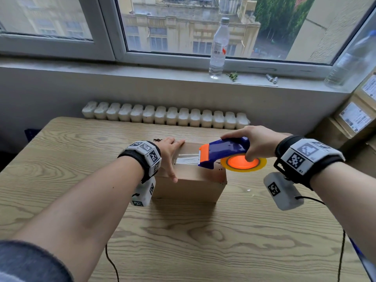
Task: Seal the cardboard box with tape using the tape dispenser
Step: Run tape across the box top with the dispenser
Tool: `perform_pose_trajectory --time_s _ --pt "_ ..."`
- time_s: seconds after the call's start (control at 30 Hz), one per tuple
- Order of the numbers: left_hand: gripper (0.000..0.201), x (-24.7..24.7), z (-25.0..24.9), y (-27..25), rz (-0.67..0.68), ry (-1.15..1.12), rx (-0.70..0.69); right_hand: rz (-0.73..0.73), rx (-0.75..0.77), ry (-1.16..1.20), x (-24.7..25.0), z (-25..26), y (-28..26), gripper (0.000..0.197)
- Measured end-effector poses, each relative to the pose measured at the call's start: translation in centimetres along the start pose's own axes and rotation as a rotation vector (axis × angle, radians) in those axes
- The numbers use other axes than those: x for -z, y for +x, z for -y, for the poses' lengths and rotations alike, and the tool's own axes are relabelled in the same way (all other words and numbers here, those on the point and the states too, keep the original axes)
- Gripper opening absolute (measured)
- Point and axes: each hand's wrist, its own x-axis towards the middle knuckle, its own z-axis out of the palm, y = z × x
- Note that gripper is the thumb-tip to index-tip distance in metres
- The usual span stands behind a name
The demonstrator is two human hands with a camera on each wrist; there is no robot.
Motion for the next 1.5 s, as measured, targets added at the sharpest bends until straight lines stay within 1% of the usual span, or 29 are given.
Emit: perform_pose_trajectory --time_s 0.3,0.47,0.57,0.7,0.83,0.93,1.03,1.17,1.3,1.5 --pt "0.147 -0.2 0.4 0.7 0.008 -0.007 0.005 -0.026 0.001 -0.08 -0.5 1.0 1.2 0.085" --pt "0.145 -0.3 0.1 0.5 -0.001 0.032 0.007 -0.015 0.001 -0.1 -0.4 1.5 1.7 0.084" --pt "0.147 -0.5 -0.6 0.5 0.018 0.076 0.02 -0.005 -0.007 -0.092 -0.3 1.5 1.8 0.083" --pt "0.145 -0.9 -2.6 1.0 0.004 0.072 -0.06 -0.012 -0.001 -0.077 -0.4 1.4 2.0 0.083" --pt "0.143 -1.0 -4.6 1.7 -0.028 0.017 -0.125 -0.034 0.006 -0.086 -0.5 1.2 2.1 0.081" --pt "0.14 -0.9 -5.1 2.1 -0.059 -0.032 -0.135 -0.037 0.002 -0.048 -0.6 0.8 2.1 0.076" --pt "0.138 -0.7 -5.2 2.0 -0.067 -0.037 -0.135 -0.035 -0.006 0.02 -0.6 0.2 2.0 0.076" --pt "0.137 -0.5 -5.5 1.6 -0.08 -0.03 -0.132 -0.039 0.002 0.033 -0.7 -0.3 2.0 0.078" --pt "0.138 -0.5 -5.5 1.8 -0.06 -0.024 -0.122 -0.023 -0.004 0.06 -0.5 -1.3 1.0 0.083" --pt "0.139 -0.6 -5.7 2.1 -0.05 -0.015 -0.111 -0.037 0.015 0.09 0.2 -2.4 -0.4 0.086"
